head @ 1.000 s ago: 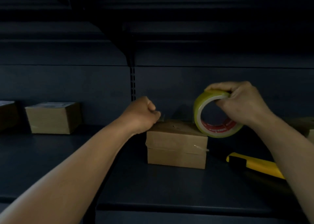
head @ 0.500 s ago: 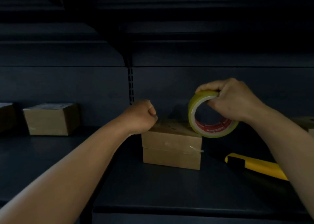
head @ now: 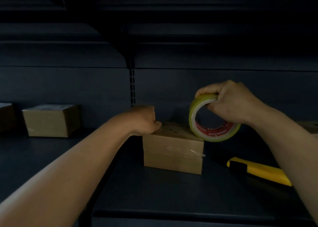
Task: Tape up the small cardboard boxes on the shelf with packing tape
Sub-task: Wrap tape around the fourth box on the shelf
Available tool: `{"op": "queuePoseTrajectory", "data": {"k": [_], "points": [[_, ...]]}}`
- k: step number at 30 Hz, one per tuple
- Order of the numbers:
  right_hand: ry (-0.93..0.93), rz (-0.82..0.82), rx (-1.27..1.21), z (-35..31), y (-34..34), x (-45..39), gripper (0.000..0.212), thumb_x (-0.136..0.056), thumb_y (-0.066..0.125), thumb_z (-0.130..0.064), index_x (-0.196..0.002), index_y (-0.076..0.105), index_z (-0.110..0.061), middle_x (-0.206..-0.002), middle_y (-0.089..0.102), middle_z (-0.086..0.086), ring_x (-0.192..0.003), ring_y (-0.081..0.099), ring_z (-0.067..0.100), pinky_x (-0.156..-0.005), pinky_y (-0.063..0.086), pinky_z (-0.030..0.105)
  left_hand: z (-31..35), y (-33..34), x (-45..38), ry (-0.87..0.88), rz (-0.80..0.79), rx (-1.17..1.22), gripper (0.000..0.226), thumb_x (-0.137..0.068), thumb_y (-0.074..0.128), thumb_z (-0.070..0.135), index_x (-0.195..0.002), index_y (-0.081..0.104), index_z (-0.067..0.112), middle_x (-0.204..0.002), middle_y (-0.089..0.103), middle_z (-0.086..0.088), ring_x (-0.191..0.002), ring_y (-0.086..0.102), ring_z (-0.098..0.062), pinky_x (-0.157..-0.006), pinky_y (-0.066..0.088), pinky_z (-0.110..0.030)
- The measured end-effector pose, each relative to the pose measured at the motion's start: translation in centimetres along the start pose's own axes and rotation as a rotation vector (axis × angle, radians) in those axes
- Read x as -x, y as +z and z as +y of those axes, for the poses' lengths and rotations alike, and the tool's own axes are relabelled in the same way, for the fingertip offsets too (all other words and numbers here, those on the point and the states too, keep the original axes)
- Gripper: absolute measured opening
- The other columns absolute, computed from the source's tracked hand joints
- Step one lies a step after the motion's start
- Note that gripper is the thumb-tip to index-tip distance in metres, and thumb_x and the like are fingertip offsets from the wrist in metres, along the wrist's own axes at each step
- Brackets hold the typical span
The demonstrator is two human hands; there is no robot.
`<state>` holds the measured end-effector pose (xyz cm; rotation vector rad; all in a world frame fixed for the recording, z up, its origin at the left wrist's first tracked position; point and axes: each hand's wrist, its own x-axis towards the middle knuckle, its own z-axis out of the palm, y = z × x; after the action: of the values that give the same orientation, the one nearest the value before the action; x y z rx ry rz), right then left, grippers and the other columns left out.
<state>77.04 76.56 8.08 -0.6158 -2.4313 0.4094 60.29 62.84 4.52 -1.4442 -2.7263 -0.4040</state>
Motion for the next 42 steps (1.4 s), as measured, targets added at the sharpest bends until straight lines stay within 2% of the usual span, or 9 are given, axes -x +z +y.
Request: {"op": "queuePoseTrajectory", "data": {"k": [5, 9, 13, 20, 24, 27, 32, 36, 42], "points": [[-0.007, -0.007, 0.006, -0.2, 0.1, 0.0, 0.039, -0.085, 0.058, -0.008, -0.105, 0.066, -0.041, -0.1, 0.053, -0.017, -0.069, 0.046, -0.006, -0.056, 0.037, 0.007, 0.6, 0.6, 1.2, 0.223, 0.099, -0.123, 0.028, -0.1, 0.041, 0.024, -0.124, 0.055, 0.022, -0.129, 0.049, 0.001, -0.121, 0.036, -0.016, -0.096, 0.031, -0.024], [0.009, -0.021, 0.012, -0.5, 0.1, 0.0, 0.037, -0.086, 0.059, -0.01, -0.104, 0.065, -0.042, -0.099, 0.054, -0.014, -0.07, 0.048, 0.0, -0.057, 0.039, 0.012, 1.6, 1.7, 3.5, 0.364, -0.141, -0.121, 0.058, -0.101, 0.018, 0.046, -0.152, 0.021, 0.019, -0.159, 0.017, 0.001, -0.144, 0.013, -0.01, -0.114, 0.004, -0.024], [0.004, -0.026, 0.053, -1.1, 0.2, -0.2, 0.039, -0.085, 0.056, -0.008, -0.102, 0.064, -0.043, -0.1, 0.054, -0.012, -0.08, 0.052, 0.007, -0.061, 0.04, 0.016, 2.3, 3.1, 4.7, 0.378, -0.148, -0.21, 0.073, -0.094, 0.017, 0.062, -0.151, -0.011, 0.027, -0.159, -0.013, 0.007, -0.144, -0.014, -0.005, -0.115, -0.013, -0.029], [0.017, -0.029, 0.045, -0.8, 0.2, -0.2, 0.037, -0.085, 0.057, -0.008, -0.101, 0.066, -0.04, -0.094, 0.057, -0.013, -0.069, 0.05, 0.0, -0.064, 0.041, 0.017, 2.0, 3.7, 4.4, 0.226, -0.031, -0.226, 0.093, -0.089, 0.045, 0.062, -0.152, -0.005, 0.016, -0.161, -0.006, 0.0, -0.147, 0.0, -0.015, -0.116, 0.003, -0.029], [0.016, -0.014, 0.034, -0.4, 0.1, -0.1, 0.036, -0.085, 0.059, -0.011, -0.105, 0.066, -0.039, -0.089, 0.055, -0.019, -0.067, 0.048, -0.003, -0.052, 0.035, 0.009, 2.3, 3.9, 4.0, 0.26, 0.017, -0.218, 0.085, -0.093, 0.048, 0.052, -0.153, -0.001, 0.016, -0.161, -0.001, -0.002, -0.147, 0.0, -0.016, -0.116, -0.001, -0.028], [-0.005, -0.005, -0.007, -0.1, 0.3, 0.1, 0.036, -0.084, 0.062, -0.013, -0.108, 0.065, -0.04, -0.098, 0.055, -0.017, -0.072, 0.049, -0.004, -0.058, 0.037, 0.009, 2.0, 3.9, 4.0, 0.328, -0.005, -0.133, 0.078, -0.096, 0.049, 0.042, -0.152, -0.001, 0.024, -0.161, -0.003, 0.004, -0.147, -0.003, -0.01, -0.114, -0.004, -0.024], [0.064, 0.095, -0.465, 1.3, 1.0, 1.5, 0.05, -0.078, 0.073, -0.013, -0.117, 0.053, -0.038, -0.1, 0.057, -0.01, -0.084, 0.058, 0.004, -0.066, 0.043, 0.017, 1.6, 4.1, 3.8, 0.343, 0.009, -0.119, 0.078, -0.095, 0.05, 0.043, -0.152, 0.001, 0.026, -0.161, 0.0, 0.006, -0.146, 0.003, -0.009, -0.114, 0.001, -0.024], [0.238, 0.189, -1.039, 2.6, 3.6, 3.0, 0.034, -0.077, 0.072, -0.009, -0.101, 0.06, -0.027, -0.091, 0.067, -0.003, -0.081, 0.064, 0.014, -0.077, 0.052, 0.032, 1.4, 4.3, 3.8, 0.345, 0.025, -0.13, 0.078, -0.095, 0.049, 0.045, -0.152, -0.001, 0.027, -0.161, -0.001, 0.007, -0.146, 0.002, -0.008, -0.115, 0.001, -0.024], [0.221, 0.294, -0.887, 3.2, 2.8, 3.2, 0.04, -0.081, 0.065, 0.001, -0.089, 0.065, -0.038, -0.084, 0.069, -0.011, -0.072, 0.066, 0.005, -0.058, 0.052, 0.021, 1.7, 4.1, 4.0, 0.347, 0.019, -0.14, 0.079, -0.094, 0.049, 0.047, -0.152, 0.0, 0.028, -0.161, -0.001, 0.007, -0.147, 0.002, -0.01, -0.115, 0.003, -0.025]]}}
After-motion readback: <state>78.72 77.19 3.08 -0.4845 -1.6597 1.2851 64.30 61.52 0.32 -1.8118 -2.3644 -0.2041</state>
